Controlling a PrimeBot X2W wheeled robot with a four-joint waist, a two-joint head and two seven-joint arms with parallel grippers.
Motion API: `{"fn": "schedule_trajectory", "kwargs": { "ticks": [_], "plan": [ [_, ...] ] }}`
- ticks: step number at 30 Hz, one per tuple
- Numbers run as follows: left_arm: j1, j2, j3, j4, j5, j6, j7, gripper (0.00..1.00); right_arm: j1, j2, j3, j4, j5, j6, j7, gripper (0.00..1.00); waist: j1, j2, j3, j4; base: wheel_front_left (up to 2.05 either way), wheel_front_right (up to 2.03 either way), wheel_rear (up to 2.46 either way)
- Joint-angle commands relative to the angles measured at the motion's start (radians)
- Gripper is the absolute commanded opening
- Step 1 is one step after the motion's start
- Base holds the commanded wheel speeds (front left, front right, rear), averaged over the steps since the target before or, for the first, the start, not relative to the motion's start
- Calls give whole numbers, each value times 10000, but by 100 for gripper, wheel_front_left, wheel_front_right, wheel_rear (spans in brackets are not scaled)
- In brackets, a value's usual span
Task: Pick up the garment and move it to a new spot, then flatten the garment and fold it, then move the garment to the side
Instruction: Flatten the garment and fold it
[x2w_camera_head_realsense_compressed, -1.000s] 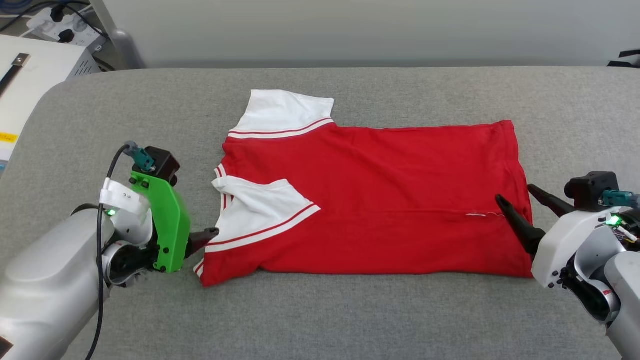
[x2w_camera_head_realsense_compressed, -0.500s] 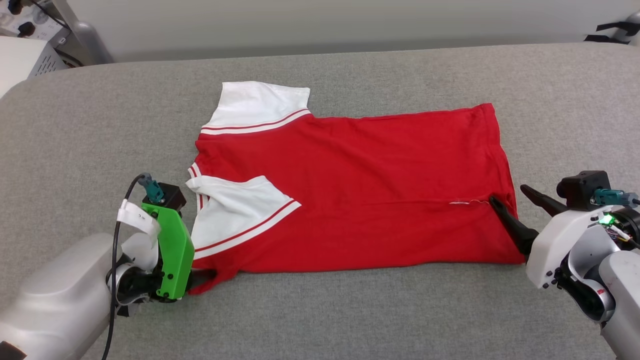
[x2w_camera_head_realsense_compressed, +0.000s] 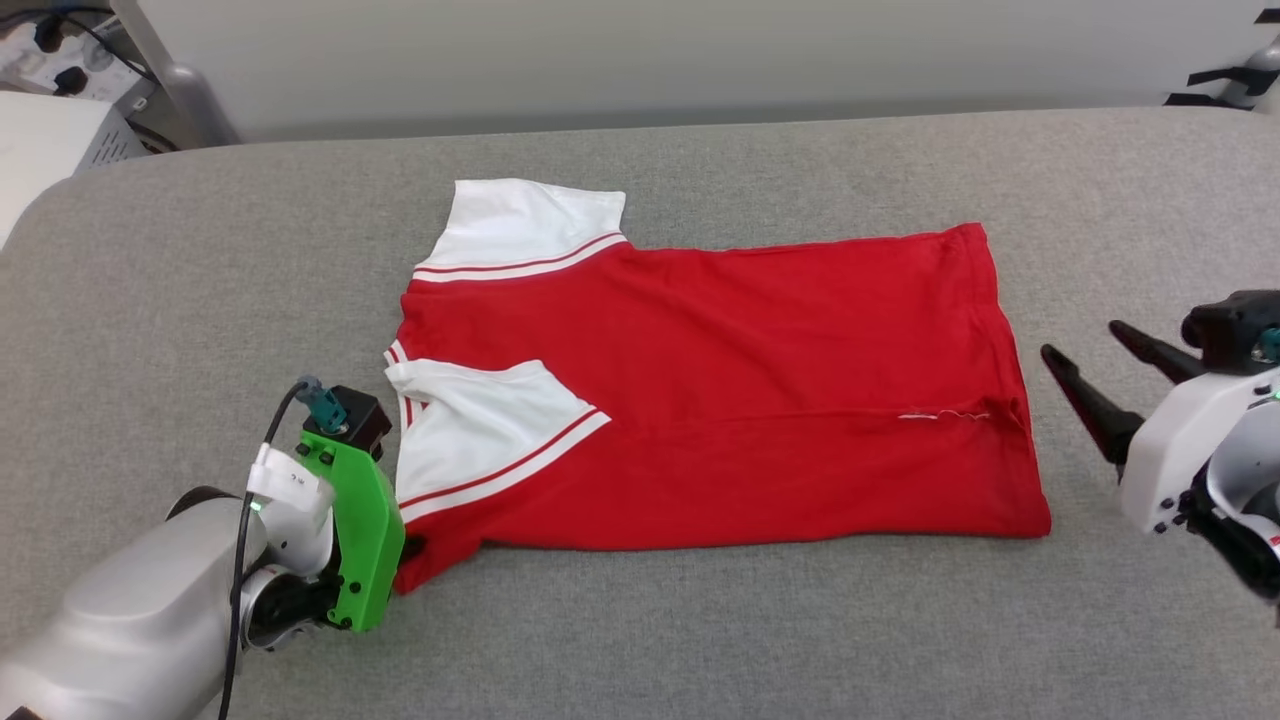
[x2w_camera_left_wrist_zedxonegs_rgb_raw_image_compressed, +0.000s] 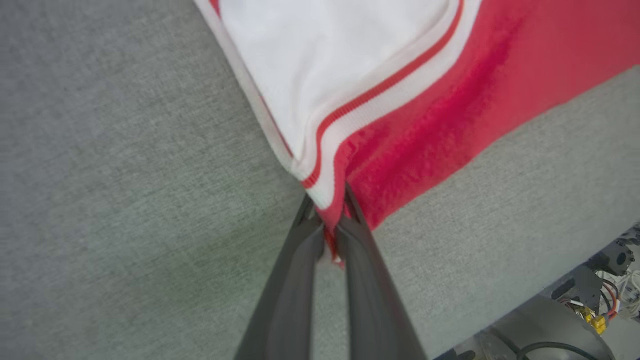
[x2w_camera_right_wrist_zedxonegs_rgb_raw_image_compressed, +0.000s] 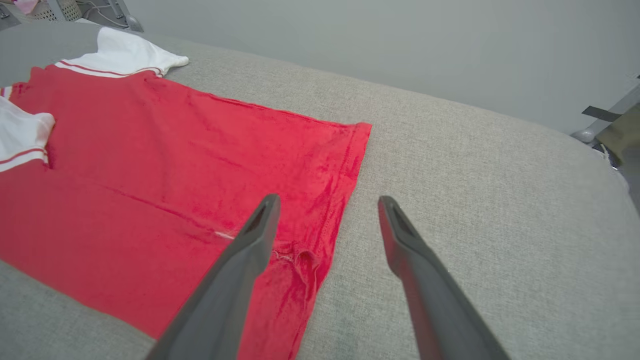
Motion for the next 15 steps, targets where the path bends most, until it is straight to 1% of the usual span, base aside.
{"fn": "schedule_trajectory", "kwargs": {
  "ticks": [1,4,10,15],
  "plan": [
    [147,54,-58,-163,117,-29,-224,0,-186,-203,-62,-106,43,-7,233,100,0,0,-168,117,0,0,0],
    [21,270,-130,-481,284,-29,-611,0,-330,-709,74,-349,360,-7,1275,100,0,0,-246,212,0,0,0],
    [-275,400,-245,-903,545,-29,-1040,0,-537,-1564,647,-1087,1203,-7,3616,100,0,0,-184,385,0,0,0],
    [-516,381,-301,-1103,667,-29,-1244,0,-482,-1687,1214,-1200,1628,-7,4902,100,0,0,-2,476,0,0,0]
  ]
}}
